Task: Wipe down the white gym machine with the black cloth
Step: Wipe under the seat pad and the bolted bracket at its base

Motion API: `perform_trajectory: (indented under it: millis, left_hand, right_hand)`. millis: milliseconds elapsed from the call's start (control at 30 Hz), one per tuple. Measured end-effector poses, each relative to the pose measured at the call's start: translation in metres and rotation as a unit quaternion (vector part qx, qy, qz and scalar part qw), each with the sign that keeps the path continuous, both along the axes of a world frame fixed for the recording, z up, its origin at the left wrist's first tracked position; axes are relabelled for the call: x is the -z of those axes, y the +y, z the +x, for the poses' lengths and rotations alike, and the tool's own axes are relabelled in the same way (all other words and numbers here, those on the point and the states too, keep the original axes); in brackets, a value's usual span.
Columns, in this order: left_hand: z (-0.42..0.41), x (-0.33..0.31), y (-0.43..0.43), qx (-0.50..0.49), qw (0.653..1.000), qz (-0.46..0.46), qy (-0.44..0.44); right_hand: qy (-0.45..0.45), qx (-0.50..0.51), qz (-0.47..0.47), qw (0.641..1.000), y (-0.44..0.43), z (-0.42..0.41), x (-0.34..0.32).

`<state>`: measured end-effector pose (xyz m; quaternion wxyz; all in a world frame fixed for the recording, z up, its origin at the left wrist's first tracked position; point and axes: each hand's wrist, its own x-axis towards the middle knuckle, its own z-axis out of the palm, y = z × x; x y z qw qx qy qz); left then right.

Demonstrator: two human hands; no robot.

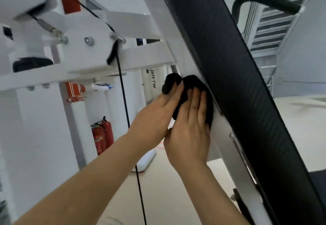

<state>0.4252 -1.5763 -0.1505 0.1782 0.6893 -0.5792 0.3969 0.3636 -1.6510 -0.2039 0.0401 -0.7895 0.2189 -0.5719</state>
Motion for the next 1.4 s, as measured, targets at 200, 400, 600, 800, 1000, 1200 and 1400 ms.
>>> perform_trajectory:
  millis: [200, 400, 600, 800, 1000, 1200, 1400]
  left_hand:
    - [-0.020, 0.085, -0.024, 0.062, 0.996, 0.031, 0.059]
    - [-0.041, 0.164, -0.035, 0.034, 0.993, 0.083, 0.074]
    - [-0.063, 0.170, -0.037, 0.031, 0.992, 0.013, 0.124]
    - [-0.067, 0.187, -0.059, 0.016, 0.991, 0.016, 0.131]
    - [-0.086, 0.279, -0.068, 0.041, 0.991, 0.063, 0.110]
    - [-0.117, 0.347, -0.064, 0.045, 0.976, 0.148, 0.153]
    - [-0.138, 0.334, -0.061, 0.109, 0.971, 0.015, 0.211]
  right_hand:
    - [-0.009, 0.029, 0.043, 0.999, -0.011, -0.024, 0.085]
    - [0.084, 0.046, 0.098, 0.991, -0.014, -0.040, 0.177]
    - [-0.007, -0.019, 0.126, 0.992, -0.017, -0.061, 0.193]
    - [0.067, 0.004, 0.100, 0.993, -0.036, -0.074, 0.205]
    - [0.175, 0.067, 0.063, 0.980, -0.054, -0.106, 0.268]
    - [0.224, 0.036, 0.119, 0.967, -0.053, -0.143, 0.325]
    - [0.148, -0.089, 0.178, 0.969, -0.044, -0.169, 0.302]
